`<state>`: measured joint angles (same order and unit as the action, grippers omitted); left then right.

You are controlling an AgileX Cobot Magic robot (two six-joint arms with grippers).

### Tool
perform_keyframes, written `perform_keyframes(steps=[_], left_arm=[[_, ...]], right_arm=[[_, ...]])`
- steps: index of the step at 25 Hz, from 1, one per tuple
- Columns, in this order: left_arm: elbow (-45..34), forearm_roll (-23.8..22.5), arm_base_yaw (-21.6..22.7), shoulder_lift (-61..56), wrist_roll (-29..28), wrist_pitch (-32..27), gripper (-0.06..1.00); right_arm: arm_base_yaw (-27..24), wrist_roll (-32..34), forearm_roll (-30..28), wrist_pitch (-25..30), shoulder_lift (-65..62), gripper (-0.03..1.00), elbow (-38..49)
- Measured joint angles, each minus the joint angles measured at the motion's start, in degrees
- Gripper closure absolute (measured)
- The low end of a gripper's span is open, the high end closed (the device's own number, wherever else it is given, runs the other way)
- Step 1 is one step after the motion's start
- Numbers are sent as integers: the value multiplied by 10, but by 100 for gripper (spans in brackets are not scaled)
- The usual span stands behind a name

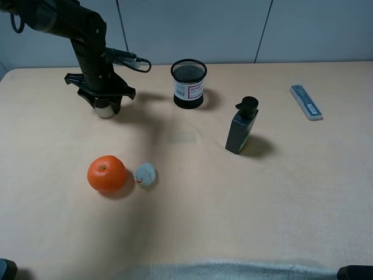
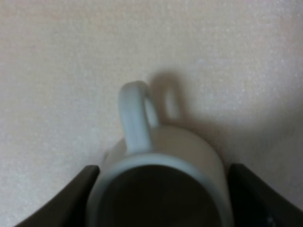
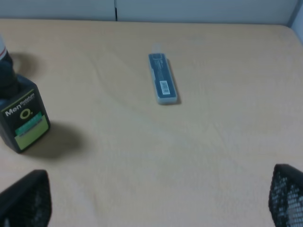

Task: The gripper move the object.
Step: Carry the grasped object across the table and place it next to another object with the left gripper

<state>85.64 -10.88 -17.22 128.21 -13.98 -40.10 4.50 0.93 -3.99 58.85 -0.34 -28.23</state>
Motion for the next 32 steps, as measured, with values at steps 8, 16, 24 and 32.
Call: perform_keyframes(steps=[8,16,24,32], left_arm=[[10,2,0,0,-1,-6,39],[13,6,0,-28,-1,-18,39],[18,15,0,-60,-2,-57,39],[65,29,-1,-61,-2,-120,39]], right_arm=[[0,0,0,0,0,28,0],[0,0,0,0,0,28,0],[0,0,0,0,0,28,0],[0,0,0,0,0,28,0]])
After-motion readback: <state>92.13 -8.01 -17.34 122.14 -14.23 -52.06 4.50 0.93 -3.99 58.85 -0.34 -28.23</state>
